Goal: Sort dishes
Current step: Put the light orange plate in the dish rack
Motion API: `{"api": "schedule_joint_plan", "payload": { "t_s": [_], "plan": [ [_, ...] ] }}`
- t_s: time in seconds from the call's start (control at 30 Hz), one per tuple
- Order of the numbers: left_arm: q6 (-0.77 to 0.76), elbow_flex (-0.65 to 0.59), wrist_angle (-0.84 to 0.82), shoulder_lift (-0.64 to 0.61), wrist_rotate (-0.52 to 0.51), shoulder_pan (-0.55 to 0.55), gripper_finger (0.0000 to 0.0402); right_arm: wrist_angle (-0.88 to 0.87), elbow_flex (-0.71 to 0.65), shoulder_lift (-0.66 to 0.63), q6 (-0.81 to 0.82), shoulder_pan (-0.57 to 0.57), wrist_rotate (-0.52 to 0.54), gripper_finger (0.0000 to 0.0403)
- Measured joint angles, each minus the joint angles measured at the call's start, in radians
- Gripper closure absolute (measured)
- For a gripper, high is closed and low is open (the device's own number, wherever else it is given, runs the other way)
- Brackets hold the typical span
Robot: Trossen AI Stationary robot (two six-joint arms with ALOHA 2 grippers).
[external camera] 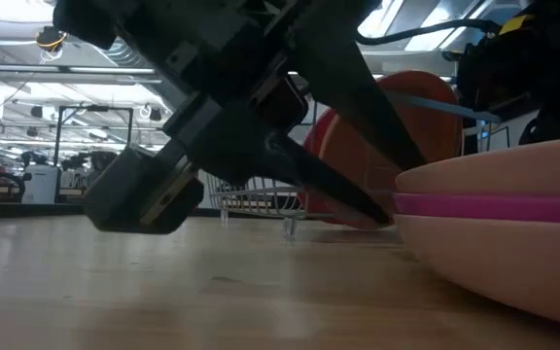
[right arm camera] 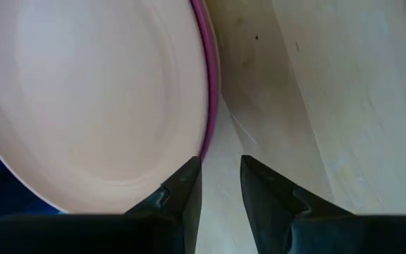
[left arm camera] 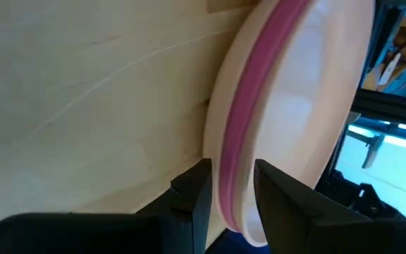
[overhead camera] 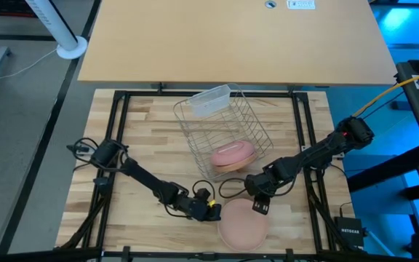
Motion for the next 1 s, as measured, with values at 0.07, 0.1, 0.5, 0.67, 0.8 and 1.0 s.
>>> {"api": "schedule_joint_plan", "payload": {
  "t_s": [0.07,0.1,0.5,0.67,0.8,1.0],
  "plan": [
    [-0.011,0.0,0.004,0.009,0.001,0.0,0.0304,0.013,0.0,0.0,0.013,0.0,0.001,0.0299],
    [-0.011,0.0,0.005,0.012,0.003,0.0,0.0304,0.026,0.0,0.0,0.013,0.0,0.001,0.0299],
    [-0.051,0.0,0.001,0.016,-0.003,0.014,0.0304,0.048,0.0,0.0,0.016,0.0,-0.001,0.0299],
    [-0.045,0.0,0.005,0.016,-0.004,0.025,0.0304,0.046,0.0,0.0,0.016,0.0,-0.001,0.0299],
    [-0.045,0.0,0.004,0.016,-0.004,0.029,0.0304,0.046,0.0,0.0,0.016,0.0,-0.006,0.0299],
    [-0.043,0.0,0.001,0.016,-0.005,0.028,0.0304,0.045,0.0,0.0,0.016,0.0,-0.035,0.0299]
  ]
}}
